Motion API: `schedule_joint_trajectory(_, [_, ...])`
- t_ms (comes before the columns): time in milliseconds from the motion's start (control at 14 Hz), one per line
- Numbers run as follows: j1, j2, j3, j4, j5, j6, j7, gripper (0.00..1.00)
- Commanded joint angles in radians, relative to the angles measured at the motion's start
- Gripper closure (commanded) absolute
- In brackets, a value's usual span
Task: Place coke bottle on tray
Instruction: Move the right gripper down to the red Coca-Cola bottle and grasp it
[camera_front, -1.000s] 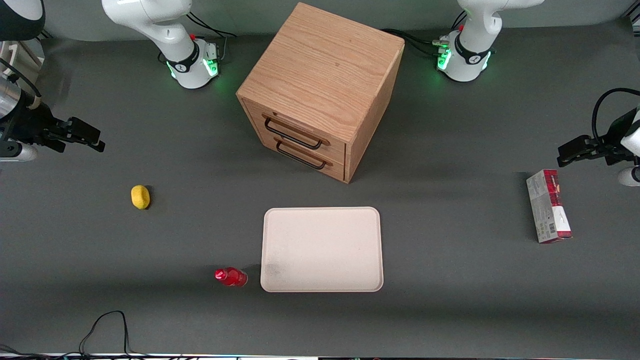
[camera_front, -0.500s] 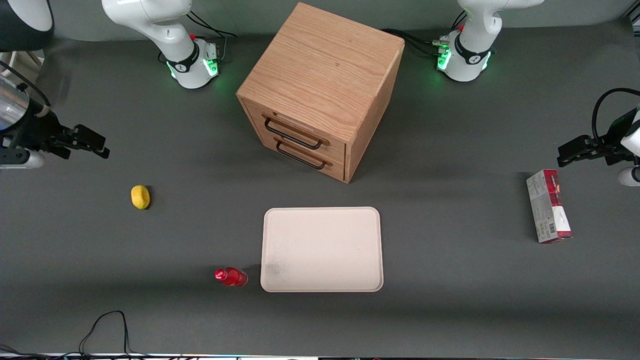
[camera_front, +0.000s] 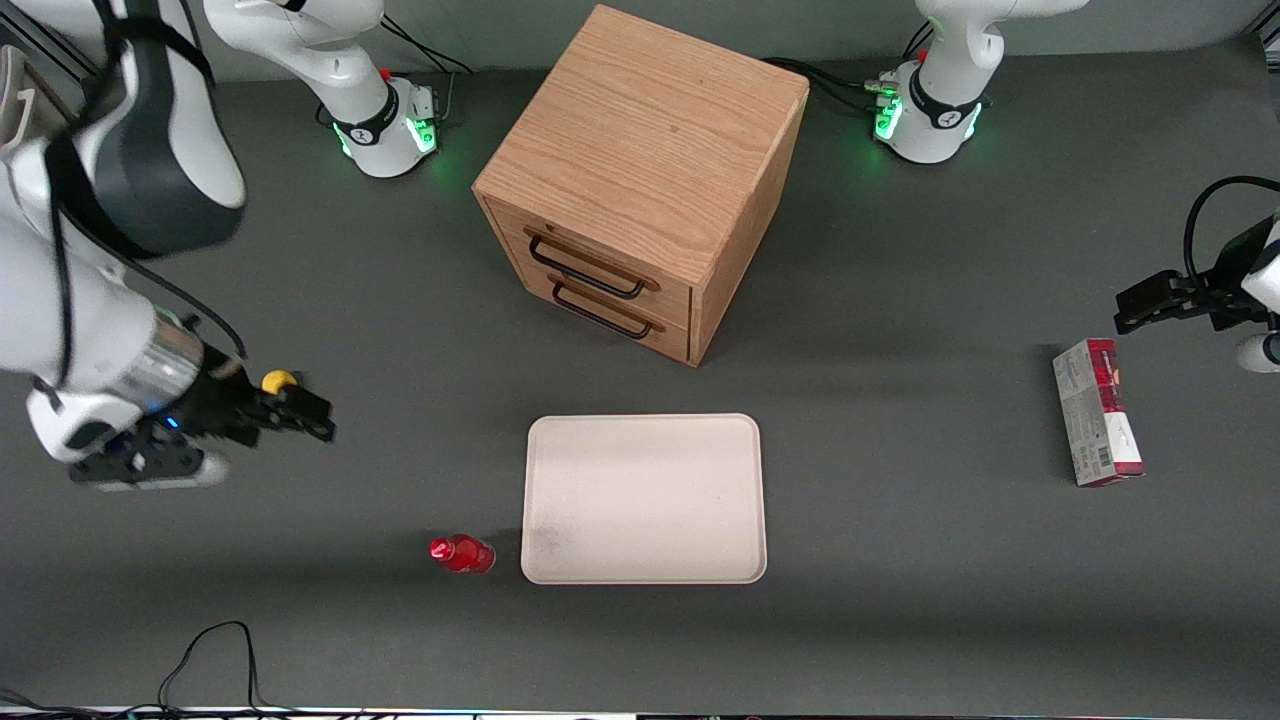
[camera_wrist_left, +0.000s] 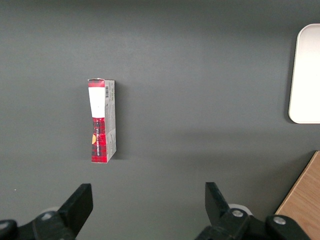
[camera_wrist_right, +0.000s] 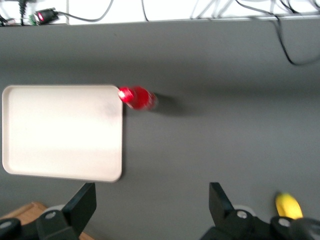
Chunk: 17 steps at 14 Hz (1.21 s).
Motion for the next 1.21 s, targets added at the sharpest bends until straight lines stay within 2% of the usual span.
schedule_joint_trajectory(0, [0.000, 0.224, 0.089, 0.289, -0.103, -0.031, 0.032, 0.00])
schedule_joint_trajectory(143, [0.000, 0.297, 0.127, 0.323, -0.159, 0.037, 0.039, 0.00])
schedule_joint_trajectory(357, [0.001, 0.377, 0.137, 0.322, -0.168, 0.125, 0.027, 0.00])
schedule_joint_trajectory(571, [0.021, 0.475, 0.149, 0.319, -0.241, 0.203, 0.029, 0.00])
schedule_joint_trajectory(929, [0.030, 0.509, 0.151, 0.306, -0.255, 0.210, 0.024, 0.01])
schedule_joint_trajectory(1000, [0.030, 0.512, 0.151, 0.306, -0.255, 0.211, 0.018, 0.10])
schedule_joint_trajectory(1071, [0.029, 0.512, 0.151, 0.306, -0.255, 0.211, 0.000, 0.26])
schedule_joint_trajectory(1143, [0.029, 0.512, 0.151, 0.306, -0.255, 0.208, -0.002, 0.49])
